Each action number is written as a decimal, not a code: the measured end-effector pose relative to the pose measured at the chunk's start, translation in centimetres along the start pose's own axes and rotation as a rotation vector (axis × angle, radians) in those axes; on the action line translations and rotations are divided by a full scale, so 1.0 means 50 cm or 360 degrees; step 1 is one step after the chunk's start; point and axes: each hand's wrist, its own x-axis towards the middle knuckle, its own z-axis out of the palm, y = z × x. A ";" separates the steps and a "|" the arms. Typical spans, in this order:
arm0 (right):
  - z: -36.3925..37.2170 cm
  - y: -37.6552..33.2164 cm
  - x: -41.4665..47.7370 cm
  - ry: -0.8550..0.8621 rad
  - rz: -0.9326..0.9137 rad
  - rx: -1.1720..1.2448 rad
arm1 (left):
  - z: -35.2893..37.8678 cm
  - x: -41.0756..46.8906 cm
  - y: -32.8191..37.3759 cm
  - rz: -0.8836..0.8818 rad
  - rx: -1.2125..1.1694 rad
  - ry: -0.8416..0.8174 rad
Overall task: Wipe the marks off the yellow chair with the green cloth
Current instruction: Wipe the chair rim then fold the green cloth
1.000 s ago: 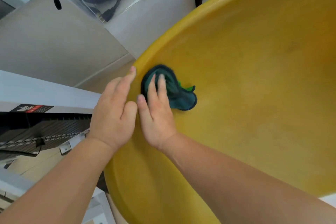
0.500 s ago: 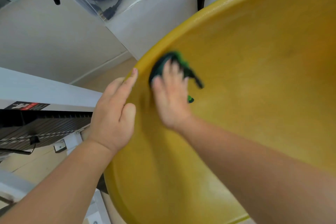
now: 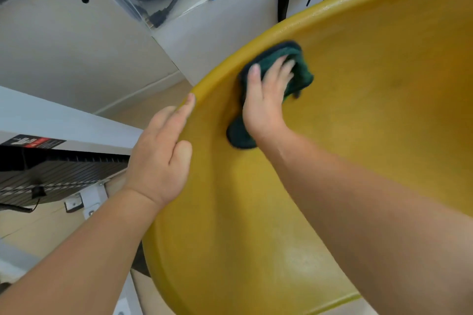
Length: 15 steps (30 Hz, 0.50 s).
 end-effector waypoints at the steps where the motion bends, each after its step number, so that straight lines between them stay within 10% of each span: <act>1: 0.002 -0.009 0.005 0.0046 0.0048 0.0111 | 0.000 0.000 -0.001 -0.0010 0.0004 0.0005; 7: 0.093 0.081 -0.247 -0.0760 -0.0257 -0.0151 | -0.003 -0.001 -0.004 -0.0036 -0.0014 -0.0007; 15: -0.019 0.045 -0.272 -0.1084 -0.0090 -0.0236 | -0.003 -0.025 0.030 -0.0298 0.0117 0.0360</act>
